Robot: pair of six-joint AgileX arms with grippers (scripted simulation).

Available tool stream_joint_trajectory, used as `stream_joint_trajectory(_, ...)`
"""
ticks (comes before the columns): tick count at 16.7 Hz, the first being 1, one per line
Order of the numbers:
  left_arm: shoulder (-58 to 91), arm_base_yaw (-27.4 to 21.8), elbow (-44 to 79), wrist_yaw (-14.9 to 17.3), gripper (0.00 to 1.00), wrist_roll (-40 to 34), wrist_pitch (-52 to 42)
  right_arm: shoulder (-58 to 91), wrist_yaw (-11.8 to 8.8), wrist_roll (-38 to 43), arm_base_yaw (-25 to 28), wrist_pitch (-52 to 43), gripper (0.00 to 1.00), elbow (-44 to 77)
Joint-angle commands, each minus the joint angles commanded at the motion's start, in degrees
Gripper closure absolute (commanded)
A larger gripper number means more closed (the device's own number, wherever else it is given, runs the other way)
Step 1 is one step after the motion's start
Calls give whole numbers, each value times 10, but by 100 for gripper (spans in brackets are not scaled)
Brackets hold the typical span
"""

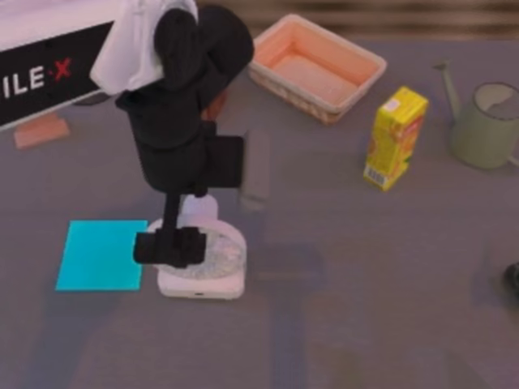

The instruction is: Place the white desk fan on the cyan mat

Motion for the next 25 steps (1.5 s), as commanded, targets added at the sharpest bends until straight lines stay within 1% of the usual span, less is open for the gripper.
stream_joint_trajectory(2, 2, 0, -18, 0, 0, 0, 18, 0, 0, 0, 0, 0, 0, 0)
stream_joint_trajectory(5, 2, 0, -18, 0, 0, 0, 19, 0, 0, 0, 0, 0, 0, 0)
stream_joint_trajectory(18, 2, 0, -18, 0, 98, 0, 19, 0, 0, 0, 0, 0, 0, 0)
stream_joint_trajectory(19, 2, 0, -18, 0, 100, 0, 19, 0, 0, 0, 0, 0, 0, 0)
stream_joint_trajectory(25, 2, 0, -18, 0, 100, 0, 19, 0, 0, 0, 0, 0, 0, 0)
